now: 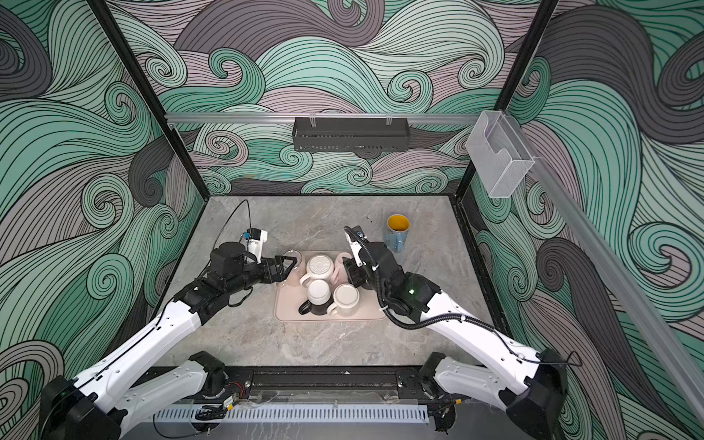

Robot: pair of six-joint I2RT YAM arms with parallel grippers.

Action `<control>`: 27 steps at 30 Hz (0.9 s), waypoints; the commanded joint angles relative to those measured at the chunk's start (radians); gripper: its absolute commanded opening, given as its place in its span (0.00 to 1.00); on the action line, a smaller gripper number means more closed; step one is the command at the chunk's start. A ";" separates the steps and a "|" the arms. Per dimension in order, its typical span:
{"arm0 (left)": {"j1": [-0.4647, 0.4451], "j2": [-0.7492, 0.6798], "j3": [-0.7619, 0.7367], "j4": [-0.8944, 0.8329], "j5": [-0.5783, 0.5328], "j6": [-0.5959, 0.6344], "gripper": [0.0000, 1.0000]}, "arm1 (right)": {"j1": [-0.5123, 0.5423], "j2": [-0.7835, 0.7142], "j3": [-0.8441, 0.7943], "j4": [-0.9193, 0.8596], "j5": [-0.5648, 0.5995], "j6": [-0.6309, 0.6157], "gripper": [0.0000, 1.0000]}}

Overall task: Turn the mug right side up
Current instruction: 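Release the blue mug and swing the right gripper back over the tray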

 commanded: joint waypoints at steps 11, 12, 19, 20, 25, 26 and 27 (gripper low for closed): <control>0.006 -0.009 -0.027 -0.052 -0.076 0.029 0.95 | 0.059 0.212 0.064 0.210 -0.113 -0.038 0.59; 0.006 -0.006 -0.033 -0.044 -0.087 0.030 0.95 | 0.059 0.219 0.055 0.227 -0.115 -0.037 0.59; 0.006 0.056 -0.047 -0.004 -0.100 0.046 0.92 | 0.059 0.225 0.015 0.271 -0.112 -0.077 0.60; 0.005 0.072 -0.044 -0.008 -0.105 0.048 0.92 | 0.059 0.226 0.009 0.274 -0.103 -0.081 0.60; 0.006 0.155 -0.019 -0.026 -0.085 0.053 0.91 | 0.058 0.213 -0.014 0.289 -0.087 -0.089 0.59; 0.006 0.171 -0.009 -0.034 -0.078 0.056 0.91 | 0.058 0.209 -0.021 0.291 -0.085 -0.092 0.59; 0.007 0.188 0.003 -0.045 -0.072 0.060 0.90 | 0.058 0.201 -0.029 0.294 -0.079 -0.097 0.58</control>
